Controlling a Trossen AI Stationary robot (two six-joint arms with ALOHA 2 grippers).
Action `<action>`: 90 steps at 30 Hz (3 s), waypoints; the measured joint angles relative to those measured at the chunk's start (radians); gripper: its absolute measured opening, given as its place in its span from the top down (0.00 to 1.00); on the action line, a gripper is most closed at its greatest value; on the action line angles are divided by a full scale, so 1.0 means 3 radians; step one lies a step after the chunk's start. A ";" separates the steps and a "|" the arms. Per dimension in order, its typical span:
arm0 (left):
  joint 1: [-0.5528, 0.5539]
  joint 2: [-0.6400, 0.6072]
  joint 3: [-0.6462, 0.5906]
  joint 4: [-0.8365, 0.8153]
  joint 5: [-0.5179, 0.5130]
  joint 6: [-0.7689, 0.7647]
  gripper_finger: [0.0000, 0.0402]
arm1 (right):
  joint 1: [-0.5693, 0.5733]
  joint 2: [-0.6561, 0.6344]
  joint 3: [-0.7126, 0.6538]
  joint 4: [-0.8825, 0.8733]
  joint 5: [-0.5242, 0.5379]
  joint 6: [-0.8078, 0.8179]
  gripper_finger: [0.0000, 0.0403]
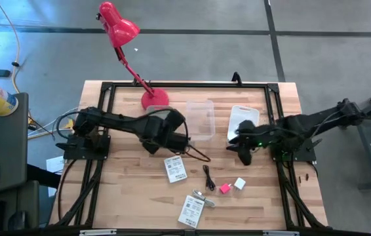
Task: Pick and place items into bin
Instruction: Put the black charger cable into the gray bin
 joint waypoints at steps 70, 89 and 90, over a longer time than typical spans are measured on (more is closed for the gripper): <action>-0.0144 -0.2361 -0.1078 0.0824 0.0251 -0.0377 0.64 | 0.0410 0.2207 0.0001 0.1012 -0.0318 0.1886 0.51; -0.0144 -0.2378 -0.1078 0.0827 0.0101 -0.0466 0.64 | 0.0319 0.2592 0.0001 0.1730 -0.0675 0.1641 0.60; -0.0144 -0.2378 -0.1078 0.0827 0.0101 -0.0466 0.64 | 0.0298 0.2635 0.0001 0.1805 -0.0723 0.1636 0.61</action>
